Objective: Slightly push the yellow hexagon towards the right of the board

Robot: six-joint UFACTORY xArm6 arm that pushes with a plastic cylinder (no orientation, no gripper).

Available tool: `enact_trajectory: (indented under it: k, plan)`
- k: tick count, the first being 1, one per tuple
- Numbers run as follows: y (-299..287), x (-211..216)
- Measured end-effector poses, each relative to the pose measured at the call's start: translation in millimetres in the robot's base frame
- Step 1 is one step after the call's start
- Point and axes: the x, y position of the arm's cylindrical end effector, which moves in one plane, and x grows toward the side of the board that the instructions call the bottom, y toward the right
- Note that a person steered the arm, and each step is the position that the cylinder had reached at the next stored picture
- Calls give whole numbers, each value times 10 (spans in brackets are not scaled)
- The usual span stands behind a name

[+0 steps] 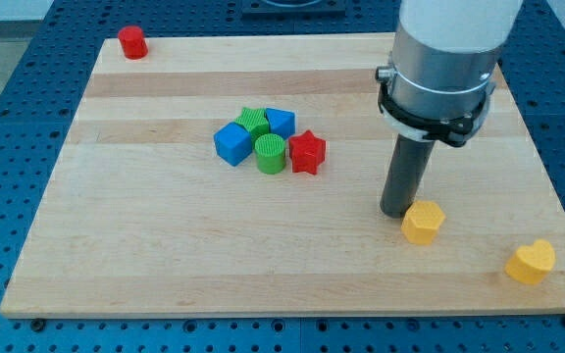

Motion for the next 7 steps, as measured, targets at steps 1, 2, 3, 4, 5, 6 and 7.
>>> enact_trajectory:
  k: [1, 2, 3, 4, 5, 6, 7]
  plan:
    - [-12, 0]
    - [-44, 0]
    - [-62, 0]
    - [-75, 13]
    - [-171, 13]
    - [-228, 13]
    - [-333, 24]
